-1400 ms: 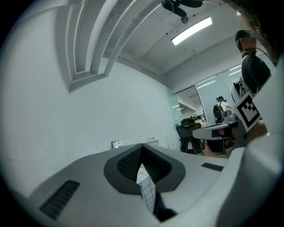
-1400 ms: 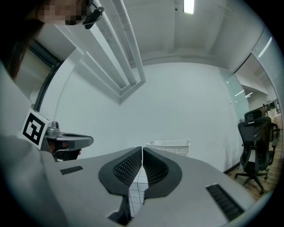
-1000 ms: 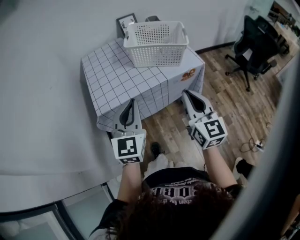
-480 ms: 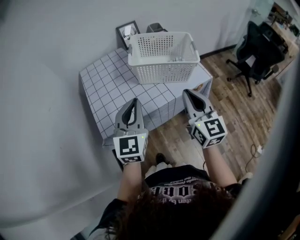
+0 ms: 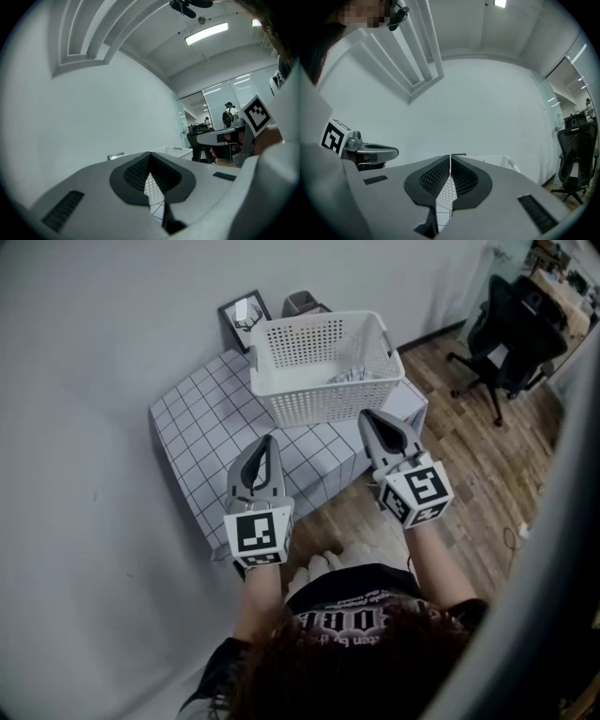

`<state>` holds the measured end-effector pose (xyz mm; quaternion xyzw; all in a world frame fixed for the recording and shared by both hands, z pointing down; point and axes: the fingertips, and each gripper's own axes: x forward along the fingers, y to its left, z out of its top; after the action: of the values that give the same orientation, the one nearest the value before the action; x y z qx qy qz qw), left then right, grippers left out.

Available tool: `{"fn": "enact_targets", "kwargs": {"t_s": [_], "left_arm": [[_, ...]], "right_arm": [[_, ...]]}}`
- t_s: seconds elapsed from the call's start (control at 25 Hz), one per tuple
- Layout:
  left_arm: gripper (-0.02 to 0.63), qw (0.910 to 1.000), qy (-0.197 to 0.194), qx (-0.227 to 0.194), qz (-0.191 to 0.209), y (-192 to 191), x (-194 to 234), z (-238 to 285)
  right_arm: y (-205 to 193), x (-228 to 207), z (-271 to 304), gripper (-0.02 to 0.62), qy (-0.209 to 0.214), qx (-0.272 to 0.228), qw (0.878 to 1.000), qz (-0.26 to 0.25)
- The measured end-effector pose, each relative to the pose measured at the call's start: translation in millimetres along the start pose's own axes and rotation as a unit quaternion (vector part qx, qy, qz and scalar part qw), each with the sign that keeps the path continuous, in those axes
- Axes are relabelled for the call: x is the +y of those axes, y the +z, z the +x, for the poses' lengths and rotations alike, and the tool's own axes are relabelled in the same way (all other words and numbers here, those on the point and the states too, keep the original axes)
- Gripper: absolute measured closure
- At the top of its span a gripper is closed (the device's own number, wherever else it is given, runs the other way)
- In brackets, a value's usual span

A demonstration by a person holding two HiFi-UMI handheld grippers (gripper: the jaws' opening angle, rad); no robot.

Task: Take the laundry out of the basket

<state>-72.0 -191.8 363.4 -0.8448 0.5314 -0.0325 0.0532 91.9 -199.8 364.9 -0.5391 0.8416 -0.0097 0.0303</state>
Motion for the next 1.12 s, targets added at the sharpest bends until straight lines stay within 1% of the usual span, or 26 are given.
{"fn": "enact_targets", "kwargs": {"t_s": [0.24, 0.48, 0.56, 0.68, 0.92, 1.0, 1.12], "left_arm": [[0.604, 1.0, -0.004, 0.002, -0.001, -2.5, 7.2, 27.0], [0.604, 0.9998, 0.016, -0.009, -0.008, 1.1, 22.8, 65.2], [0.604, 0.9995, 0.023, -0.016, -0.013, 6.2, 27.8, 81.4], [0.604, 0.9989, 0.038, -0.027, -0.009, 15.7, 38.5, 104.9], [0.604, 0.9984, 0.054, -0.019, -0.006, 19.1, 48.0, 143.7], [0.604, 0.9981, 0.057, -0.021, -0.004, 22.2, 49.8, 154.4], [0.604, 0.998, 0.06, -0.021, 0.0, 24.2, 50.0, 165.8]], "right_arm": [[6.6, -21.1, 22.1, 0.566, -0.006, -0.009, 1.0, -0.004], [16.3, -43.8, 56.8, 0.566, 0.024, -0.012, 1.0, -0.012], [19.8, -52.6, 69.5, 0.566, 0.047, -0.01, 0.999, -0.003], [26.4, -65.8, 87.6, 0.566, 0.083, -0.009, 0.997, 0.004], [34.9, -91.2, 125.6, 0.566, 0.136, 0.004, 0.991, 0.002], [36.7, -93.0, 138.1, 0.566, 0.165, 0.011, 0.986, -0.003], [36.0, -92.7, 154.8, 0.566, 0.218, 0.03, 0.975, -0.01]]}}
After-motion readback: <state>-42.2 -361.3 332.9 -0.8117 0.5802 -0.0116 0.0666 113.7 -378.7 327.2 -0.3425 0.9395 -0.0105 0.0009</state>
